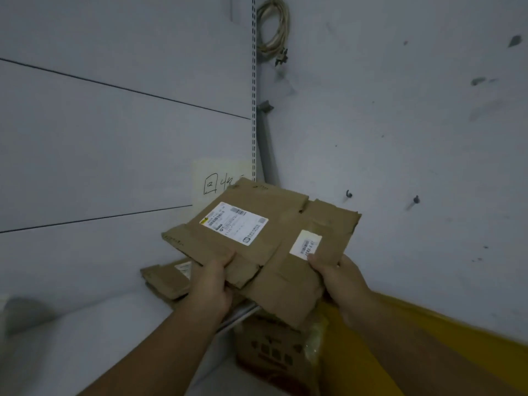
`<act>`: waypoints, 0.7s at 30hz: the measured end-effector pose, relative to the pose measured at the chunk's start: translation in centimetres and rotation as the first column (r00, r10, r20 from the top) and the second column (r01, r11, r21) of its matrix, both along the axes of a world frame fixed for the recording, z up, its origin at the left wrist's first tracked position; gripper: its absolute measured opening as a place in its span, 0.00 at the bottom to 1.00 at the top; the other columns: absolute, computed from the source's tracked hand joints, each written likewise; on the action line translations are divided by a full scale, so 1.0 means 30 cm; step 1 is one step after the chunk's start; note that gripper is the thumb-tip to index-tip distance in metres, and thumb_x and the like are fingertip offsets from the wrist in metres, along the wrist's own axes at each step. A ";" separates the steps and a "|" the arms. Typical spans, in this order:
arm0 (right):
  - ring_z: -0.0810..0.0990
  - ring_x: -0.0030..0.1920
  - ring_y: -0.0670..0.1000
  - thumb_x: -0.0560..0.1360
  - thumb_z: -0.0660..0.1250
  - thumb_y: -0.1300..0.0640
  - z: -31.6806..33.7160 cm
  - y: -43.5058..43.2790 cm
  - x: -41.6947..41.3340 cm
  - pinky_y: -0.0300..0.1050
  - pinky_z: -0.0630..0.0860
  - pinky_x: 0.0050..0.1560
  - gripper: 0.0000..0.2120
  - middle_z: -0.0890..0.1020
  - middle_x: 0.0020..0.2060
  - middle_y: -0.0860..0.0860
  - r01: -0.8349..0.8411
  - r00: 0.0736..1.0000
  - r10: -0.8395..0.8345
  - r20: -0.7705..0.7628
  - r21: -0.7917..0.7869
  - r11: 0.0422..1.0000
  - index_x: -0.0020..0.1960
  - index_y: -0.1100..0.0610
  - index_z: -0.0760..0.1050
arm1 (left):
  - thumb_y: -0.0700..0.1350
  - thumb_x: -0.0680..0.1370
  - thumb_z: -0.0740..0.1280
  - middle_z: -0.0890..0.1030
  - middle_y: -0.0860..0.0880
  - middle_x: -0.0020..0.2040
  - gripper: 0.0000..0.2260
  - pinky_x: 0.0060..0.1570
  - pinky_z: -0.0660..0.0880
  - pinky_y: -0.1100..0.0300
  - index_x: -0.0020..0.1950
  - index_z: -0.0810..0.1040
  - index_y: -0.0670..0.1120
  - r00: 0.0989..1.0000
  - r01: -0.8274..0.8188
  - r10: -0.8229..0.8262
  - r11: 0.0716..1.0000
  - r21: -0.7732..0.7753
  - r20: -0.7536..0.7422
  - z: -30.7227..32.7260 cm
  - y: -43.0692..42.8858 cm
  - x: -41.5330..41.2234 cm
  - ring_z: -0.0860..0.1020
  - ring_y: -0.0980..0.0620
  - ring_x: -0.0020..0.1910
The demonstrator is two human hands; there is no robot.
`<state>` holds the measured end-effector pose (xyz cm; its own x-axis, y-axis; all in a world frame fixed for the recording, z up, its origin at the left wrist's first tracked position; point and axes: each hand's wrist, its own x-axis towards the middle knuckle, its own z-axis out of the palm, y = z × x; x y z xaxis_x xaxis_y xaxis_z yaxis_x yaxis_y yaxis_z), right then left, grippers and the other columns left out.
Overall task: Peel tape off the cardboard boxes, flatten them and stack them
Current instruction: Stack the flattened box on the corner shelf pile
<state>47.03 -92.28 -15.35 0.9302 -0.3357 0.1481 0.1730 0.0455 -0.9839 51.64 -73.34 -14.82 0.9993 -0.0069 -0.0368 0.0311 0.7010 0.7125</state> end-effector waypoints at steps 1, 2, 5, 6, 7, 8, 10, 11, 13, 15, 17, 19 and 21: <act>0.81 0.50 0.52 0.75 0.69 0.51 -0.002 -0.001 0.023 0.46 0.80 0.45 0.16 0.81 0.53 0.49 -0.074 0.997 0.073 -0.023 -0.028 0.997 0.61 0.52 0.72 | 0.33 0.75 0.65 0.83 0.42 0.52 0.12 0.55 0.76 0.43 0.55 0.78 0.47 0.998 -0.059 0.059 0.998 0.013 0.002 0.004 0.018 0.024 0.81 0.42 0.51; 0.83 0.47 0.52 0.75 0.68 0.51 -0.003 -0.004 0.048 0.44 0.80 0.40 0.15 0.82 0.51 0.50 -0.128 0.991 0.126 -0.036 -0.052 0.990 0.60 0.52 0.73 | 0.32 0.75 0.64 0.82 0.43 0.51 0.13 0.53 0.77 0.44 0.54 0.77 0.47 0.994 -0.106 0.106 0.994 0.031 0.007 0.009 0.041 0.054 0.81 0.43 0.50; 0.84 0.41 0.53 0.76 0.66 0.50 0.021 -0.031 0.162 0.44 0.79 0.35 0.16 0.81 0.50 0.54 -0.149 0.989 0.150 0.005 -0.055 0.987 0.61 0.54 0.69 | 0.31 0.75 0.64 0.81 0.43 0.56 0.21 0.52 0.78 0.44 0.65 0.73 0.48 0.983 -0.164 0.155 0.982 0.095 0.097 0.037 0.115 0.149 0.81 0.42 0.52; 0.83 0.42 0.54 0.76 0.66 0.50 0.034 -0.046 0.206 0.44 0.79 0.34 0.17 0.80 0.52 0.54 -0.121 0.992 0.121 0.026 -0.022 0.992 0.62 0.55 0.68 | 0.31 0.75 0.63 0.81 0.43 0.58 0.22 0.51 0.78 0.44 0.66 0.72 0.48 0.981 -0.162 0.146 0.980 0.117 0.129 0.049 0.135 0.178 0.81 0.41 0.53; 0.83 0.45 0.55 0.77 0.65 0.50 0.050 -0.064 0.253 0.43 0.79 0.33 0.18 0.79 0.54 0.54 -0.094 0.994 0.093 0.048 0.022 0.995 0.63 0.55 0.67 | 0.31 0.75 0.63 0.81 0.43 0.58 0.21 0.49 0.79 0.45 0.66 0.72 0.47 0.977 -0.172 0.150 0.975 0.143 0.153 0.064 0.153 0.205 0.81 0.42 0.53; 0.83 0.46 0.56 0.77 0.65 0.51 0.070 -0.078 0.294 0.43 0.80 0.34 0.18 0.78 0.54 0.54 -0.091 0.994 0.087 0.064 0.058 0.994 0.64 0.55 0.67 | 0.32 0.75 0.63 0.81 0.44 0.57 0.21 0.46 0.79 0.48 0.66 0.73 0.47 0.973 -0.179 0.152 0.971 0.156 0.172 0.079 0.170 0.233 0.81 0.43 0.52; 0.83 0.45 0.56 0.77 0.65 0.51 0.114 -0.104 0.379 0.45 0.81 0.35 0.15 0.80 0.51 0.55 -0.161 0.985 0.158 0.066 0.048 0.986 0.60 0.57 0.69 | 0.32 0.75 0.63 0.81 0.44 0.57 0.21 0.42 0.79 0.51 0.66 0.73 0.47 0.965 -0.206 0.170 0.963 0.173 0.200 0.108 0.205 0.297 0.82 0.45 0.51; 0.84 0.43 0.55 0.77 0.65 0.52 0.137 -0.116 0.420 0.45 0.82 0.36 0.13 0.81 0.49 0.56 -0.208 0.977 0.208 0.055 -0.003 0.978 0.58 0.58 0.71 | 0.33 0.75 0.64 0.82 0.44 0.57 0.21 0.40 0.80 0.52 0.66 0.73 0.46 0.963 -0.215 0.176 0.959 0.184 0.206 0.121 0.213 0.332 0.82 0.45 0.51; 0.83 0.38 0.53 0.77 0.66 0.54 0.191 -0.145 0.498 0.45 0.81 0.36 0.12 0.82 0.45 0.57 -0.232 0.971 0.236 0.026 -0.125 0.965 0.56 0.59 0.73 | 0.33 0.74 0.64 0.82 0.44 0.57 0.21 0.36 0.80 0.53 0.66 0.72 0.47 0.966 -0.213 0.174 0.955 0.205 0.191 0.141 0.205 0.403 0.82 0.45 0.50; 0.81 0.39 0.52 0.76 0.67 0.55 0.249 -0.188 0.574 0.45 0.80 0.39 0.12 0.81 0.46 0.57 -0.176 0.981 0.191 0.048 -0.215 0.961 0.57 0.58 0.74 | 0.33 0.75 0.63 0.82 0.45 0.57 0.20 0.35 0.81 0.54 0.66 0.73 0.46 0.970 -0.202 0.164 0.954 0.221 0.179 0.160 0.165 0.470 0.83 0.46 0.49; 0.81 0.41 0.51 0.74 0.69 0.57 0.295 -0.246 0.642 0.43 0.80 0.38 0.13 0.81 0.47 0.56 -0.150 0.983 0.174 0.067 -0.269 0.951 0.58 0.57 0.75 | 0.34 0.75 0.63 0.82 0.45 0.56 0.19 0.35 0.81 0.54 0.66 0.74 0.45 0.973 -0.188 0.149 0.955 0.231 0.178 0.181 0.110 0.528 0.83 0.47 0.47; 0.81 0.42 0.51 0.73 0.70 0.57 0.314 -0.310 0.709 0.42 0.79 0.37 0.13 0.81 0.48 0.55 -0.185 0.979 0.204 0.021 -0.345 0.920 0.57 0.56 0.75 | 0.34 0.75 0.63 0.82 0.45 0.56 0.19 0.37 0.80 0.54 0.65 0.74 0.44 0.972 -0.198 0.156 0.948 0.250 0.177 0.189 0.061 0.579 0.83 0.47 0.48; 0.81 0.44 0.52 0.72 0.71 0.56 0.309 -0.361 0.779 0.42 0.78 0.36 0.14 0.80 0.49 0.55 -0.248 0.968 0.244 -0.063 -0.407 0.879 0.56 0.55 0.76 | 0.33 0.74 0.64 0.82 0.45 0.55 0.20 0.35 0.81 0.55 0.65 0.74 0.45 0.969 -0.222 0.183 0.937 0.268 0.164 0.176 0.023 0.622 0.83 0.46 0.48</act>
